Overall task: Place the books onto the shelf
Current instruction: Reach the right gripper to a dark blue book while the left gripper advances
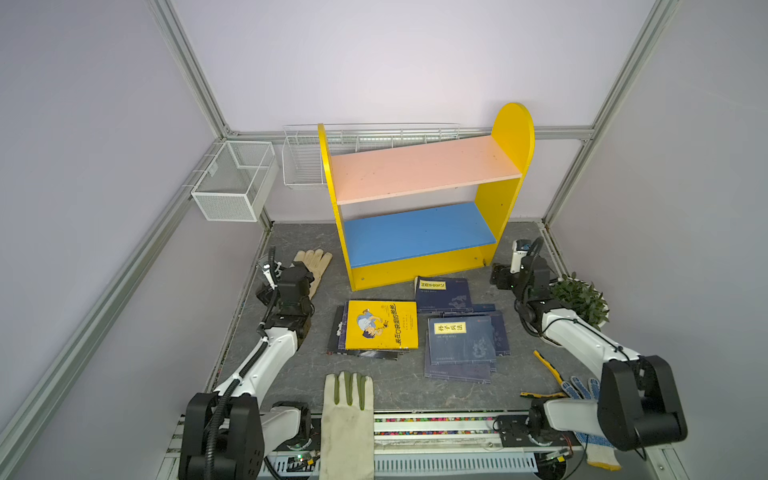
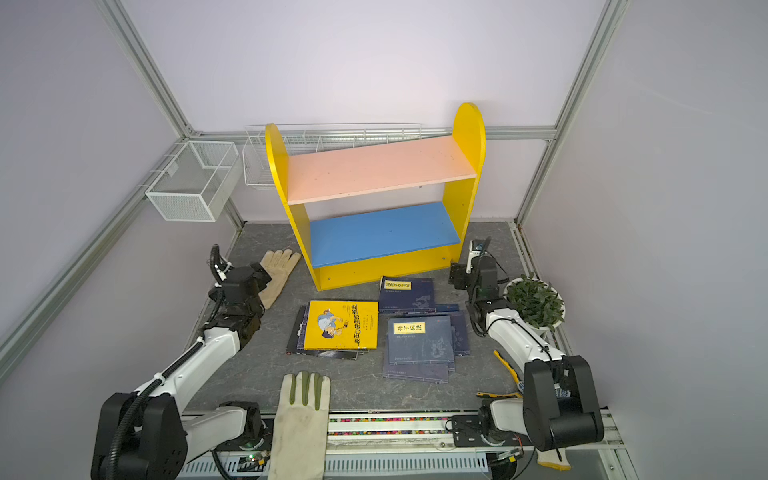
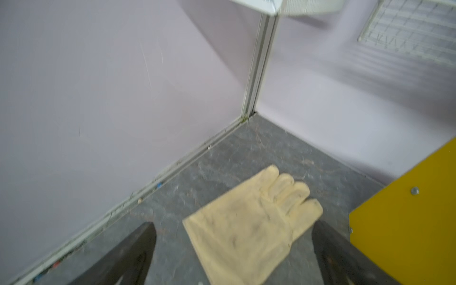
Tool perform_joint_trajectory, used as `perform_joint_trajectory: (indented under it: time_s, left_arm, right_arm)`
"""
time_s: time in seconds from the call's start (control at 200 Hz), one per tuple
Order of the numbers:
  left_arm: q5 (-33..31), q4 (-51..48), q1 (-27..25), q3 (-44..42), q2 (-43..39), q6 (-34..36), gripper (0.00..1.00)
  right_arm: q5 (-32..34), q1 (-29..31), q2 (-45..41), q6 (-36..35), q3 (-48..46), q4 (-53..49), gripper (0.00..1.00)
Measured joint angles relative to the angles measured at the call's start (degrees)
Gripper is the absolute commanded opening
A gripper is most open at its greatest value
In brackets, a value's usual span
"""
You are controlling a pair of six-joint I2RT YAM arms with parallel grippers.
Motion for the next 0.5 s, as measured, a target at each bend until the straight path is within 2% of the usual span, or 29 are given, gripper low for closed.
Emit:
perform_joint_trajectory:
  time_s: [0.125, 0.225, 0.36, 0.5]
  left_arm:
    - [-4.0, -8.3, -15.9, 0.2, -0.3, -1.7, 0.99]
    - [-0.8, -11.0, -24.3, 0.7, 0.5, -0.7, 0.99]
    - [13.7, -11.0, -28.6, 4.0, 5.9, 5.2, 0.99]
    - [30.7, -13.1, -29.3, 14.1, 17.3, 12.3, 0.99]
  right_arm:
    - [-1.1, 5.0, -3.2, 5.4, 0.6, -9.4, 0.88]
    - [-3.5, 5.3, -6.9, 9.6, 0.6, -16.7, 0.88]
    - [-8.6, 5.3, -9.7, 12.7, 0.7, -26.8, 0.88]
    - [-13.2, 5.2, -9.6, 13.5, 1.3, -38.6, 0.89]
